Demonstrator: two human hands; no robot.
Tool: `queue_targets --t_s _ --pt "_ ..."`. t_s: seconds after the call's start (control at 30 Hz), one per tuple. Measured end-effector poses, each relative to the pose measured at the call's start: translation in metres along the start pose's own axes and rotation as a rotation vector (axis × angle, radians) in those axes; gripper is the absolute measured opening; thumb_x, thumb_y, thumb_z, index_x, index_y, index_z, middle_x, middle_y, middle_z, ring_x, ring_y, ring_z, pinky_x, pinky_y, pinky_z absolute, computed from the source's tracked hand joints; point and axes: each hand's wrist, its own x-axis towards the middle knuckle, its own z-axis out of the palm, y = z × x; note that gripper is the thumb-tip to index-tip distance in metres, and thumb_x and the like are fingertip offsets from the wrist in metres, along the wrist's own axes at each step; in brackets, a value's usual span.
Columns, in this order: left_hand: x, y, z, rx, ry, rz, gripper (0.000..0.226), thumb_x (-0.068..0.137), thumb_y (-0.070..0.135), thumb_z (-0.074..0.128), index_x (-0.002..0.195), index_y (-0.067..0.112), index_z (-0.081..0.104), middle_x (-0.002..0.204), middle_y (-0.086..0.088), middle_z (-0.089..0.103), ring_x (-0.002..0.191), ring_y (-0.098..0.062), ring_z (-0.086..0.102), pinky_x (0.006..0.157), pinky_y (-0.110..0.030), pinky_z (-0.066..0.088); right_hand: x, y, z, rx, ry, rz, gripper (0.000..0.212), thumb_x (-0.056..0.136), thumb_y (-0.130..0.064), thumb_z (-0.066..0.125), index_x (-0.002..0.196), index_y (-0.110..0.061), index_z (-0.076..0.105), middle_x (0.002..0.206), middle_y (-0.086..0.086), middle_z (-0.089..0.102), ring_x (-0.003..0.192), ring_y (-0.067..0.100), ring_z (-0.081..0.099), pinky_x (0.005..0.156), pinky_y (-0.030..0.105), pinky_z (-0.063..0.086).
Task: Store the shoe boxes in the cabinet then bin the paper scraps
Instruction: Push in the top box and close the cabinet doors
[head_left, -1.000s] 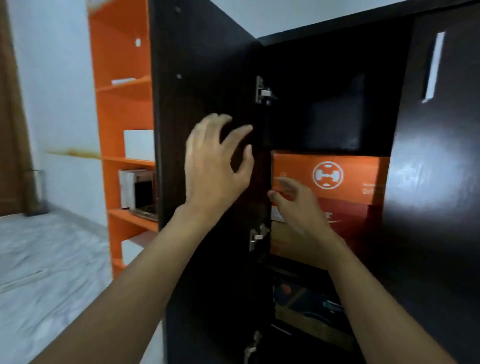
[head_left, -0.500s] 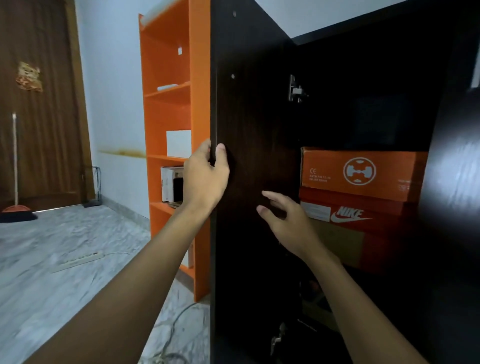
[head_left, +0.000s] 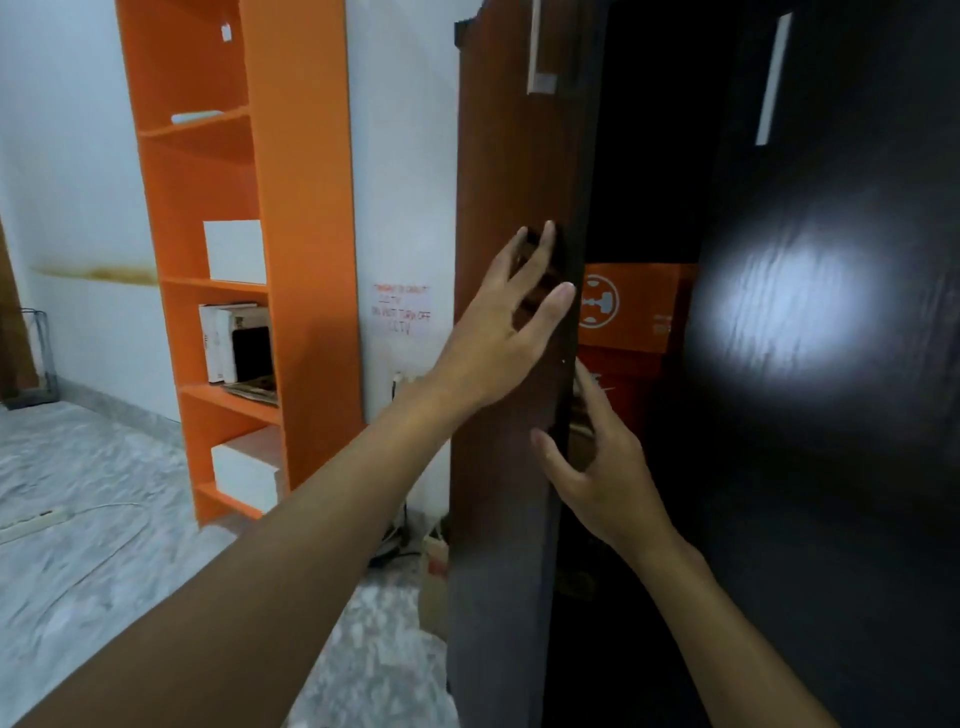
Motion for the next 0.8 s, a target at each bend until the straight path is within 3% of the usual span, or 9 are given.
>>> queue_targets --t_s 0.1,0.23,0.37,0.43,0.5,0.63,0.8 --pt "0.013 -0.003 0.026 -0.029 -0.039 0.033 0.065 0.096 0.051 0.045 0.151 0.046 0.01 0.163 0.014 -0.002 0.15 -0.015 0.003 0.114 -0.041 0.021 -0.004 0.014 -0.018 -0.037 0.047 -0.004 0.088 0.093 -0.019 0.066 0.149 -0.057 0.01 0.154 -0.008 0.039 0.14 0.002 0.039 0.11 0.036 0.044" --pt "0.029 -0.018 0.048 -0.03 -0.09 0.031 0.067 0.096 0.05 0.048 0.148 0.053 0.006 0.161 0.019 -0.011 0.15 -0.012 -0.006 0.11 -0.037 0.013 -0.006 0.036 -0.027 -0.14 0.109 -0.024 0.082 0.095 -0.021 0.062 0.15 -0.056 0.011 0.15 -0.001 0.046 0.138 0.011 0.044 0.11 0.035 0.043" --pt "0.042 -0.034 0.066 0.048 -0.142 0.074 0.07 0.097 0.046 0.05 0.151 0.048 0.005 0.16 0.018 -0.019 0.149 -0.011 -0.006 0.107 -0.034 0.017 -0.003 0.053 -0.036 -0.256 0.177 0.035 0.079 0.098 -0.027 0.057 0.147 -0.06 0.005 0.14 -0.036 0.038 0.133 -0.008 0.04 0.111 0.027 0.041" --pt "0.049 -0.041 0.076 0.111 -0.146 0.081 0.073 0.096 0.045 0.051 0.152 0.046 0.003 0.159 0.016 -0.022 0.149 -0.013 -0.008 0.111 -0.04 0.017 0.001 0.061 -0.042 -0.38 0.223 0.057 0.078 0.099 -0.03 0.056 0.147 -0.06 0.002 0.131 -0.026 0.045 0.122 -0.005 0.047 0.101 0.024 0.046" --pt "0.054 -0.043 0.087 0.182 -0.136 0.087 0.075 0.096 0.044 0.051 0.152 0.044 0.0 0.159 0.013 -0.025 0.148 -0.014 -0.014 0.117 -0.053 0.019 0.006 0.068 -0.048 -0.537 0.271 0.081 0.075 0.099 -0.034 0.056 0.151 -0.052 0.006 0.14 -0.011 0.043 0.127 0.004 0.045 0.098 0.028 0.047" --pt "0.068 -0.052 0.112 0.333 -0.147 0.078 0.074 0.098 0.038 0.05 0.153 0.04 0.0 0.16 0.004 -0.026 0.145 -0.014 -0.022 0.118 -0.053 0.008 0.022 0.085 -0.053 -0.737 0.354 0.171 0.069 0.098 -0.03 0.059 0.155 -0.034 0.021 0.156 0.0 0.027 0.143 0.016 0.027 0.107 0.043 0.044" --pt "0.084 -0.08 0.136 0.317 -0.297 0.019 0.067 0.1 0.031 0.045 0.154 0.039 0.006 0.158 0.005 -0.03 0.146 -0.019 -0.025 0.12 -0.054 0.003 0.034 0.107 -0.059 -0.875 0.242 0.367 0.07 0.098 -0.039 0.057 0.156 -0.034 0.018 0.165 0.002 -0.005 0.151 0.021 -0.014 0.121 0.052 0.018"
